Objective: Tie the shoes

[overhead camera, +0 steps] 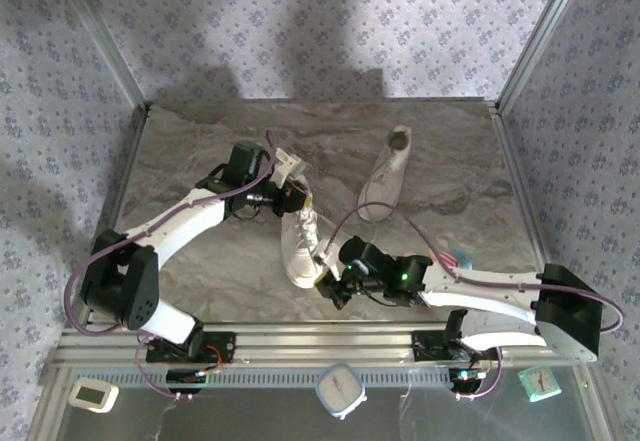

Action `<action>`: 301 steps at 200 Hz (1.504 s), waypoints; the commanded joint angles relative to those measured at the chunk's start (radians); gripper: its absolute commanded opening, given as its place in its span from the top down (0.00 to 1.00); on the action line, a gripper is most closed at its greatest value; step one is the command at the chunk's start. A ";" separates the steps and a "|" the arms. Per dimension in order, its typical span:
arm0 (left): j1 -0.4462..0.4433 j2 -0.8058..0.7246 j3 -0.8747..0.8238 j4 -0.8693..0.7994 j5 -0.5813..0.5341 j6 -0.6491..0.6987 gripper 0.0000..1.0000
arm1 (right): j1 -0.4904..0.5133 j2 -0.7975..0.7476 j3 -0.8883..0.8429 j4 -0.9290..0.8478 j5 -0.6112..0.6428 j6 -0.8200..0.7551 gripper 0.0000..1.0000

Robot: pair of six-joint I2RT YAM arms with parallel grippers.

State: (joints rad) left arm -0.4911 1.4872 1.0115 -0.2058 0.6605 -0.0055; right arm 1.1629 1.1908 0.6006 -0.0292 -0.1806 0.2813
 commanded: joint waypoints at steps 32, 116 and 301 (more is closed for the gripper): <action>-0.007 -0.028 0.002 0.040 0.014 -0.010 1.00 | 0.067 0.051 0.028 0.023 -0.054 -0.032 1.00; -0.023 -0.056 -0.036 0.068 0.020 0.002 1.00 | -0.125 -0.034 0.003 0.124 0.198 0.155 1.00; -0.026 -0.134 -0.148 0.172 0.006 -0.041 1.00 | -0.489 0.533 0.551 0.142 -0.028 0.050 1.00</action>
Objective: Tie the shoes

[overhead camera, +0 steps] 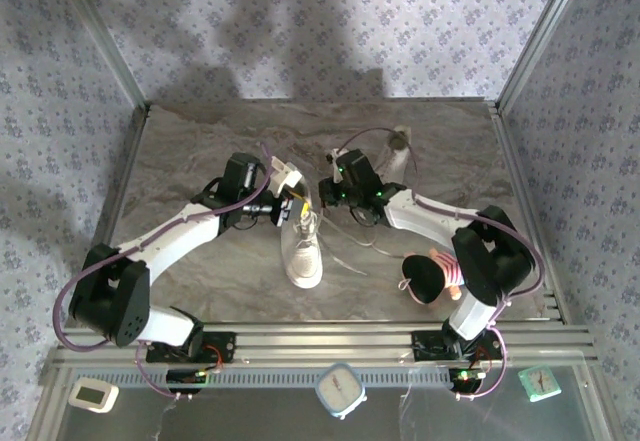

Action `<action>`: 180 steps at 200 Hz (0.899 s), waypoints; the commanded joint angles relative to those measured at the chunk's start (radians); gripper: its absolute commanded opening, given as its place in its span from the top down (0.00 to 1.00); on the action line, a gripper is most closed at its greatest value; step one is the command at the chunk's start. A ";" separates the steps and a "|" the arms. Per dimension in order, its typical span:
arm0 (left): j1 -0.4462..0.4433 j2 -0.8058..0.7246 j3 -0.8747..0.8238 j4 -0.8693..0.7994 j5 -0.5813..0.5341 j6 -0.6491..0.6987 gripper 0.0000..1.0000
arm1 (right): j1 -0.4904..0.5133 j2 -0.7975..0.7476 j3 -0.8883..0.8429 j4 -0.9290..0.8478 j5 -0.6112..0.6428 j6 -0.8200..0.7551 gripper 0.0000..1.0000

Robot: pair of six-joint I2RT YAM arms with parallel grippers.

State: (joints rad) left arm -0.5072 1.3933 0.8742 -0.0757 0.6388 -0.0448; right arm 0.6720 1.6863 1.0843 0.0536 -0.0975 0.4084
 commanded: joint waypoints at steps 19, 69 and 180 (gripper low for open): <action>-0.011 -0.044 -0.017 0.044 0.020 -0.007 1.00 | -0.007 0.069 0.095 0.094 -0.204 -0.086 1.00; -0.008 -0.049 -0.067 0.124 0.012 -0.065 1.00 | -0.027 0.136 0.157 0.162 -0.366 -0.056 1.00; 0.004 -0.079 -0.119 0.192 -0.010 -0.137 1.00 | -0.043 0.237 0.283 0.041 -0.269 -0.055 1.00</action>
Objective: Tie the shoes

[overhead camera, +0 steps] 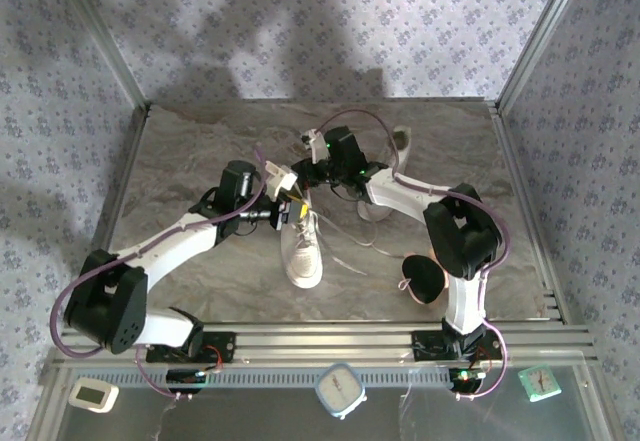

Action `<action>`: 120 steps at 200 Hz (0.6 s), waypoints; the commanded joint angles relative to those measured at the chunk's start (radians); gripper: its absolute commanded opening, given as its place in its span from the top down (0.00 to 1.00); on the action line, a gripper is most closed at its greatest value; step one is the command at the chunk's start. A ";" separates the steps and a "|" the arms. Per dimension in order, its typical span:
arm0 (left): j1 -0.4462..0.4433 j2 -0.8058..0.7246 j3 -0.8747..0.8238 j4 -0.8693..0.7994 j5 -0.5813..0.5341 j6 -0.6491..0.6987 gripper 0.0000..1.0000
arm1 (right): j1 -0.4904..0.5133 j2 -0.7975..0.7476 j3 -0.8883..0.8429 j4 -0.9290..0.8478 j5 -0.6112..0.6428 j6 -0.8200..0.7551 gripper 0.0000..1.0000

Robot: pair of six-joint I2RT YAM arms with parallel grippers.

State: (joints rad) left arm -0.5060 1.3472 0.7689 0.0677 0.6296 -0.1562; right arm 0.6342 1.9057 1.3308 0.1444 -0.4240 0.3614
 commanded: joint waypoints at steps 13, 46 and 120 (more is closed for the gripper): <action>0.007 -0.034 -0.018 0.056 -0.005 -0.038 1.00 | -0.001 0.023 0.047 -0.066 0.061 -0.020 1.00; 0.013 -0.040 -0.035 0.094 -0.008 -0.073 1.00 | 0.007 0.069 0.105 -0.125 0.010 -0.052 1.00; 0.017 -0.050 -0.046 0.104 0.015 -0.081 1.00 | 0.008 0.104 0.143 -0.134 0.061 -0.043 1.00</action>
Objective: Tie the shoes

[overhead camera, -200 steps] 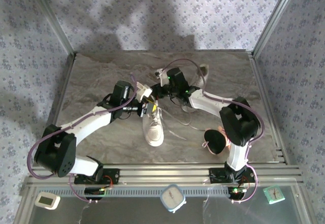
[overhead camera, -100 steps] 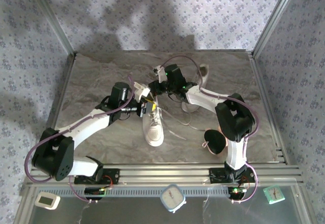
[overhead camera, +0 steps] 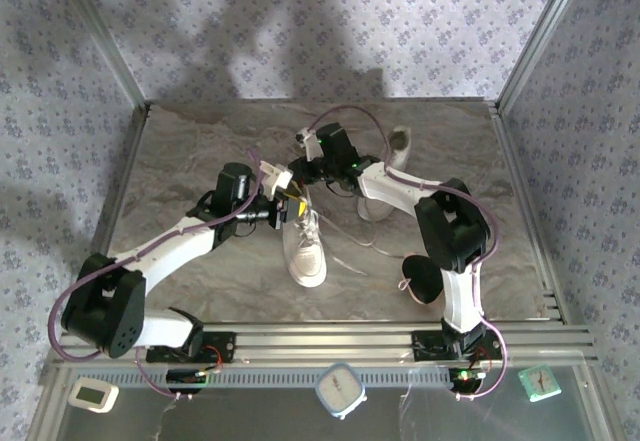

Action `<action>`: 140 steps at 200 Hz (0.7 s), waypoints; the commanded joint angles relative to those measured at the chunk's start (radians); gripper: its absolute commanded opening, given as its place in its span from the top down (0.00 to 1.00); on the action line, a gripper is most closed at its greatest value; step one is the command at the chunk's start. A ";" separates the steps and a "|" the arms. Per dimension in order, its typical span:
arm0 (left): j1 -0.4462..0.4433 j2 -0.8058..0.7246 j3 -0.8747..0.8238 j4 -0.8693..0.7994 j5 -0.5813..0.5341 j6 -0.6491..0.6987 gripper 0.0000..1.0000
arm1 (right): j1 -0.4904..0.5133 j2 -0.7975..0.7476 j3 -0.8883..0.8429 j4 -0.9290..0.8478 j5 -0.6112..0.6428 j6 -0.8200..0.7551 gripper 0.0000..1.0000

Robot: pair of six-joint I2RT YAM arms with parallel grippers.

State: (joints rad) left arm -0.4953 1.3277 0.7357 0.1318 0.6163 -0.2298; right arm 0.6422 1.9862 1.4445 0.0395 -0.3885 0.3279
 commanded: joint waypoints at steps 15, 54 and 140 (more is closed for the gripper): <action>0.008 -0.033 -0.015 0.041 0.028 -0.011 1.00 | 0.003 0.030 0.034 -0.030 -0.019 -0.023 1.00; 0.019 -0.021 -0.035 0.078 0.013 -0.063 1.00 | 0.009 0.049 0.057 -0.053 -0.168 -0.047 0.96; 0.021 0.008 -0.086 0.205 0.023 -0.167 1.00 | -0.008 -0.112 -0.011 -0.058 0.023 -0.019 0.57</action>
State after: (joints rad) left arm -0.4789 1.3308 0.6510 0.2710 0.6167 -0.3660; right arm 0.6495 1.9892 1.4788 -0.0139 -0.5003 0.2913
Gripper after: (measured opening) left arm 0.044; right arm 0.404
